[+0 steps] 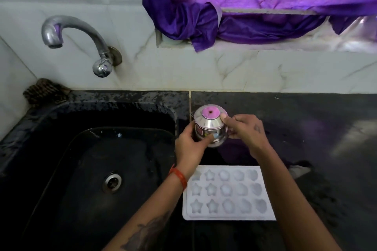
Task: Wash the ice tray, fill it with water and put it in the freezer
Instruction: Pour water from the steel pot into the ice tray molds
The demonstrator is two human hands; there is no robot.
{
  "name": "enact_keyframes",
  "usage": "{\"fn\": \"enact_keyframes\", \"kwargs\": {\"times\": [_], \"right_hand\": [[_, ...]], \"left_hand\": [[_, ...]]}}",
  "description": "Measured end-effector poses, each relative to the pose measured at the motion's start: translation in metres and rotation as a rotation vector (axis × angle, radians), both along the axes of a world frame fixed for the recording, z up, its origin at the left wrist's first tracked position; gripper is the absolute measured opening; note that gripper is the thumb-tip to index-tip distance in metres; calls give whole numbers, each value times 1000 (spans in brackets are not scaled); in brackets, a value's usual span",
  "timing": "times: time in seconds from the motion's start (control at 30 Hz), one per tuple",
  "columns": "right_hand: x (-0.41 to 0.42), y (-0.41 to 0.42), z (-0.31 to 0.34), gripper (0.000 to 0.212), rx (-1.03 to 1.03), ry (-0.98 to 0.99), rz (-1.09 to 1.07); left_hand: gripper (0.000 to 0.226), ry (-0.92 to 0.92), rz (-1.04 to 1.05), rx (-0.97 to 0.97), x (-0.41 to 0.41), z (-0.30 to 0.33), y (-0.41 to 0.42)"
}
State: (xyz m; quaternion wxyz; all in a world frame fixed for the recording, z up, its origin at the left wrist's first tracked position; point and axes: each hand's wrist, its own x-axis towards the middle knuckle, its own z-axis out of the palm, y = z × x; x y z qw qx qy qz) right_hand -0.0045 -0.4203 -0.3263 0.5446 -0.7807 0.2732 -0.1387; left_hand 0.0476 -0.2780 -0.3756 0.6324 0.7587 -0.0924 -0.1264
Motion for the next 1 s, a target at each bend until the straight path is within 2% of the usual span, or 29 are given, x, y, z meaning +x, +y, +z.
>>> {"fn": "enact_keyframes", "kwargs": {"times": [0.13,0.27,0.33,0.5,0.6,0.83,1.0], "right_hand": [[-34,15,15,46,-18,9,2],[-60,18,20,47,-56,38,13],[-71,17,20,46,-71,47,19],[-88,10,26,45,-177,66,103],[-92,3,26,44,-234,87,180],[-92,-9,25,45,-333,58,312],[-88,-11,28,45,-394,71,368]], "left_hand": [[74,55,4,-7,-37,7,15],[51,101,-9,-43,-72,12,22],[46,127,2,-68,-86,13,20],[64,137,110,-127,-117,7,8],[64,130,183,-134,-134,6,0],[49,195,316,-190,-154,6,-15],[28,214,363,-253,-160,10,-15]]}}
